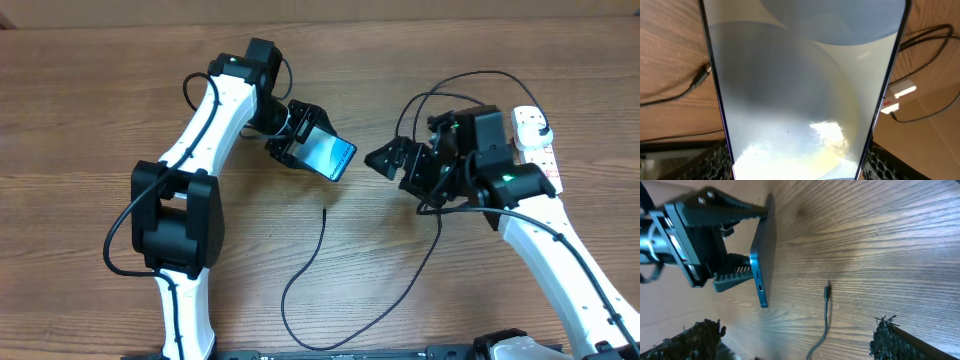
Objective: Plug charger to phone and switch on socket
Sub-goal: 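Close the right gripper on the phone's edge beside the left gripper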
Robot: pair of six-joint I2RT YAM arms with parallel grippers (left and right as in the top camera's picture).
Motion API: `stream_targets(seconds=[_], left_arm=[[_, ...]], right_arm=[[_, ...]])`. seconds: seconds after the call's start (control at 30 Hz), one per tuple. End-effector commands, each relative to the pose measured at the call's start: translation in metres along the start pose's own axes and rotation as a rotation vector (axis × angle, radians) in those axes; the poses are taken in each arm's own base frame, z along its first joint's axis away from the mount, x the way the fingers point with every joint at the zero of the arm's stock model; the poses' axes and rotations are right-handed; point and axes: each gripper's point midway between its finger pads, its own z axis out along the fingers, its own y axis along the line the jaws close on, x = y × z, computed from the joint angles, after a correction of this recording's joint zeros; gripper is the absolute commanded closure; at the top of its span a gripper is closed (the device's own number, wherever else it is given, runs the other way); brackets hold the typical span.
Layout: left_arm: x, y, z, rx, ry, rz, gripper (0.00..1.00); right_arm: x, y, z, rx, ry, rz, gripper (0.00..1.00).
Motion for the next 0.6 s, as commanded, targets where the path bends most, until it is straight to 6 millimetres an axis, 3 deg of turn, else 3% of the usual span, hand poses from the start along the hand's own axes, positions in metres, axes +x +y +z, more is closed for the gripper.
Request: stream_targets(seconds=[0.0,0.23,0.57], left_arm=[[0.027,-0.014,-0.013,0.043,0.003,-0.013,0.96],[0.051,-0.015,0.001,0.02,0.054,-0.049,0.96],[0.077,-0.016,0.011,0.005,0.134,-0.071,0.96]], right_arm=[[-0.004,0.006,0.003,0.038,-0.041,-0.054,0.0],[-0.005,0.019,0.008,0.019,-0.067,-0.079,0.0],[-0.008,0.013,0.009,0.052,-0.084,-0.046,0.0]])
